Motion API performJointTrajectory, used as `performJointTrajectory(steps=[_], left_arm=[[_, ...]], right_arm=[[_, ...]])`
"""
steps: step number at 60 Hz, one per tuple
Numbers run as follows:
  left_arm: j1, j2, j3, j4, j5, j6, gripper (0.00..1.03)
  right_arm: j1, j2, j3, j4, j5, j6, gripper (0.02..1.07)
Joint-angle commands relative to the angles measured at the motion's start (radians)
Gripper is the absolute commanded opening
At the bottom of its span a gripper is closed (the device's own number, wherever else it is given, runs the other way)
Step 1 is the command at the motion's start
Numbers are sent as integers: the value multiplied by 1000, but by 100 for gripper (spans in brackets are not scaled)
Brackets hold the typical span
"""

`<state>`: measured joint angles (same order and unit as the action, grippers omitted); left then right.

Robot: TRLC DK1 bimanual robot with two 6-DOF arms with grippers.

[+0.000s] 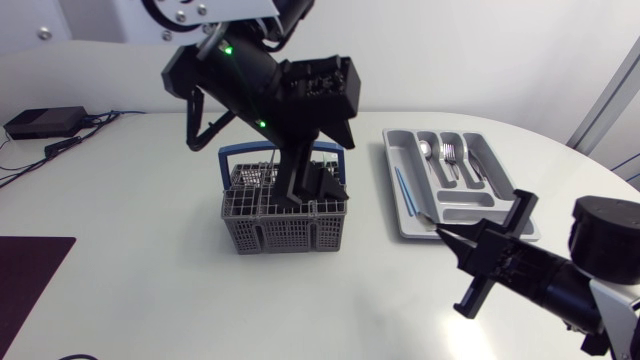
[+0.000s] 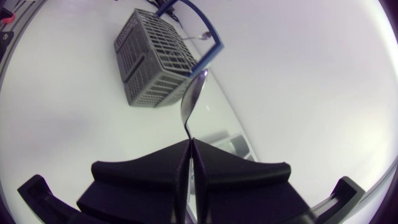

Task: Unload the cutlery basket into the drawer organizer.

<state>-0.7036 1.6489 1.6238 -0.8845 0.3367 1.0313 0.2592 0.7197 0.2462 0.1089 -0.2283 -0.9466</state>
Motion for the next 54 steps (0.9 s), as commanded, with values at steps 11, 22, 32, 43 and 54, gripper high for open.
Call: performJointTrajectory(steps=[11,22,32,43,54], left_arm=[[69,-113,-174,147,-38,-174,99],[87,-176,-294,206,-99,-228,99],[105,-225,-355,219,-114,-247,99],[130,-255,-401,226,-117,-249,99],[142,-271,-430,226,-117,-247,99]], right_arm=[[-382,119,-21,118,-226,-159,8],[-506,325,-8,267,-293,-199,8],[-571,501,24,365,-316,-239,8],[-603,643,84,413,-316,-277,8],[-627,730,160,417,-316,-296,8]])
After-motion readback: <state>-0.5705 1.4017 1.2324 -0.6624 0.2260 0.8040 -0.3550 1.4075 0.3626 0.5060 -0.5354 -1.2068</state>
